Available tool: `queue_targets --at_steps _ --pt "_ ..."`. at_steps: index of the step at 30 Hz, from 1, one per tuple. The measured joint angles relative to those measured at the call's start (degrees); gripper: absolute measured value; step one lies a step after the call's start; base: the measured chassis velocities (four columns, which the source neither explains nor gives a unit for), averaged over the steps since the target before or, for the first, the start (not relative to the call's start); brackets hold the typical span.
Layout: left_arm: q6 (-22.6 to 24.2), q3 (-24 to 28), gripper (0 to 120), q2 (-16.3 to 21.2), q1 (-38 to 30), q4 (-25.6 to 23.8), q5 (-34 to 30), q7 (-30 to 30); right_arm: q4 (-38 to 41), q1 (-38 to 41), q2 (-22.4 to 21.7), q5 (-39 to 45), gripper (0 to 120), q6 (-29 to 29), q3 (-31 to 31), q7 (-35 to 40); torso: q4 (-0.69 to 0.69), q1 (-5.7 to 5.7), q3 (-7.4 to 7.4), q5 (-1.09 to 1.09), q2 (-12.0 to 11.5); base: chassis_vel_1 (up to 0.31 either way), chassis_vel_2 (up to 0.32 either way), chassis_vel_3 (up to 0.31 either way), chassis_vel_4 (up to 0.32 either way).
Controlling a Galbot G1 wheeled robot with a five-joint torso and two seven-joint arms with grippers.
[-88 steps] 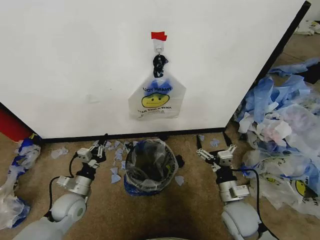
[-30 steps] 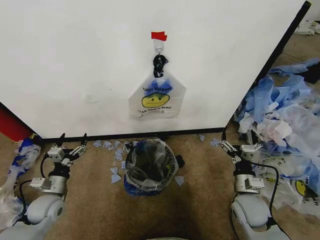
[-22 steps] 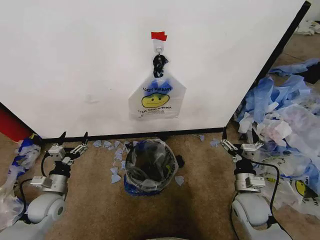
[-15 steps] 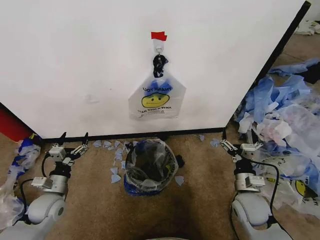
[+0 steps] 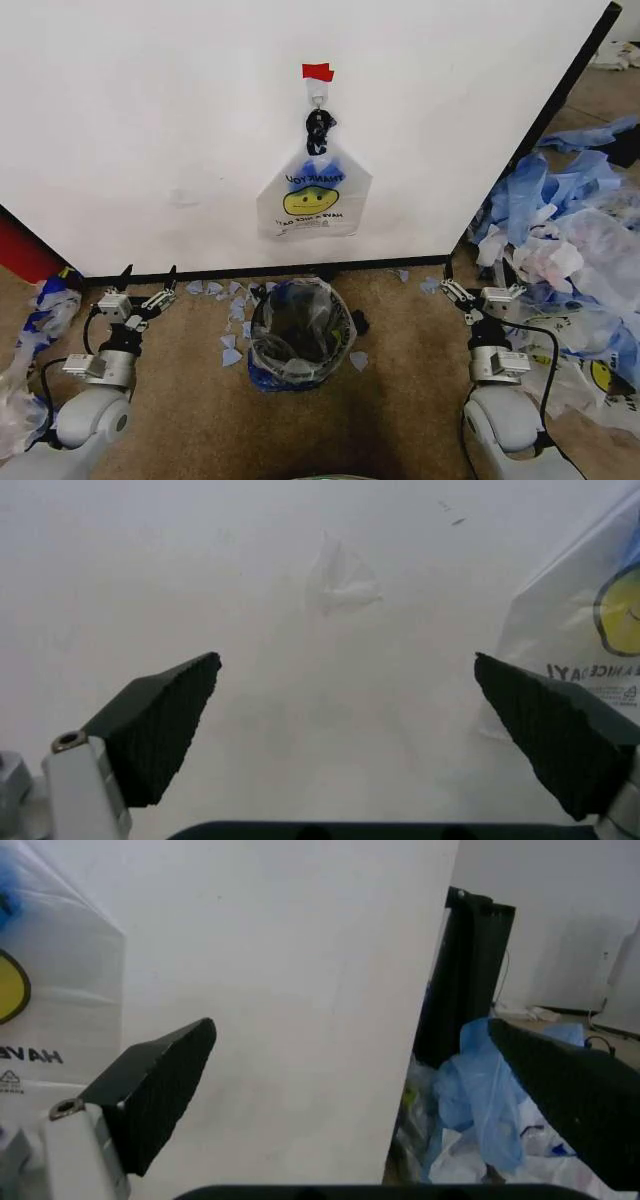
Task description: Pick up the garbage bag from the wall and place it over the trash bin.
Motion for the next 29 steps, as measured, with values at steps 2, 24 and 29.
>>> queue_targets --at_steps 2,24,29 --pt "0.0 0.0 100 0.0 0.0 0.0 0.0 0.0 0.0 0.0 0.0 0.0 100 0.0 0.0 0.0 0.0 0.0 0.0 0.0 0.0 0.0 0.0 0.0 0.0" --pt "-0.1 0.0 100 0.0 0.0 0.0 0.0 0.0 0.0 0.0 0.0 0.0 100 0.0 0.0 0.0 0.0 0.0 0.0 0.0 0.0 0.0 0.0 0.0 0.0" --pt "-0.1 0.0 100 0.0 0.0 0.0 0.0 0.0 0.0 0.0 0.0 0.0 100 0.0 0.0 0.0 0.0 0.0 0.0 0.0 0.0 0.0 0.0 0.0 0.0"
